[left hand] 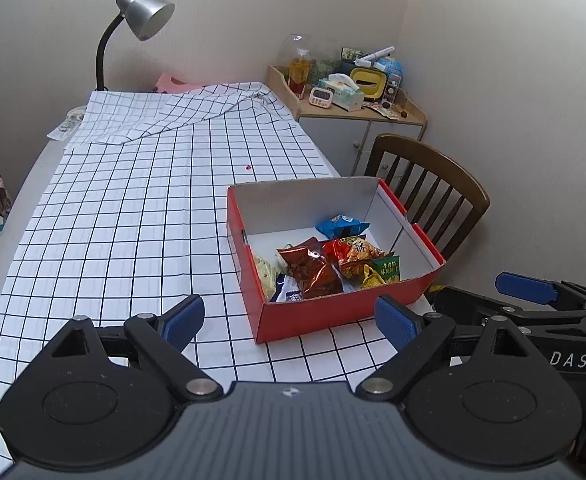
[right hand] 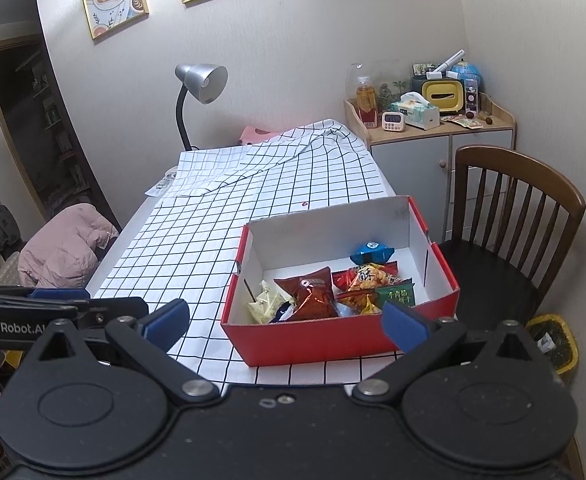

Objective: Organize snacks

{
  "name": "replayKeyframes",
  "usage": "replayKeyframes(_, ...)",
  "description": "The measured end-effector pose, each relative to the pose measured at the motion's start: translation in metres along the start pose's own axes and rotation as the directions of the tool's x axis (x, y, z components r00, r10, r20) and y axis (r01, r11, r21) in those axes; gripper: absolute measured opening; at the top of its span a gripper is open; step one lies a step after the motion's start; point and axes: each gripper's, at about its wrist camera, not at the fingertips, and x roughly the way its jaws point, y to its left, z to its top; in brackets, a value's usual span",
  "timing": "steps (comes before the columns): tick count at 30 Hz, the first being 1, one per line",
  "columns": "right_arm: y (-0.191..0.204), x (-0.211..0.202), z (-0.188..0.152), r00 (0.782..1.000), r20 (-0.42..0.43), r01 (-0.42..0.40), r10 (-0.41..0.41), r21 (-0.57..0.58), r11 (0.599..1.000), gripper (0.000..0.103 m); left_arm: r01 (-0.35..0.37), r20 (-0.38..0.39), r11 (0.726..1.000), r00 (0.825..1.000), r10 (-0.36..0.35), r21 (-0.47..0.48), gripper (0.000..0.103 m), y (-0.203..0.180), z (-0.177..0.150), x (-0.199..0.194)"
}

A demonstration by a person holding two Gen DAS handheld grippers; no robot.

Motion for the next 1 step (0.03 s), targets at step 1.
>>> replayKeyframes(1, -0.0006, 0.0024, -0.0002, 1.0, -0.001, -0.001, 0.001, 0.004, 1.0, 0.103, 0.002, -0.009, 1.0, 1.0, -0.002, -0.004, 0.093, 0.0017, -0.0002, 0.0015)
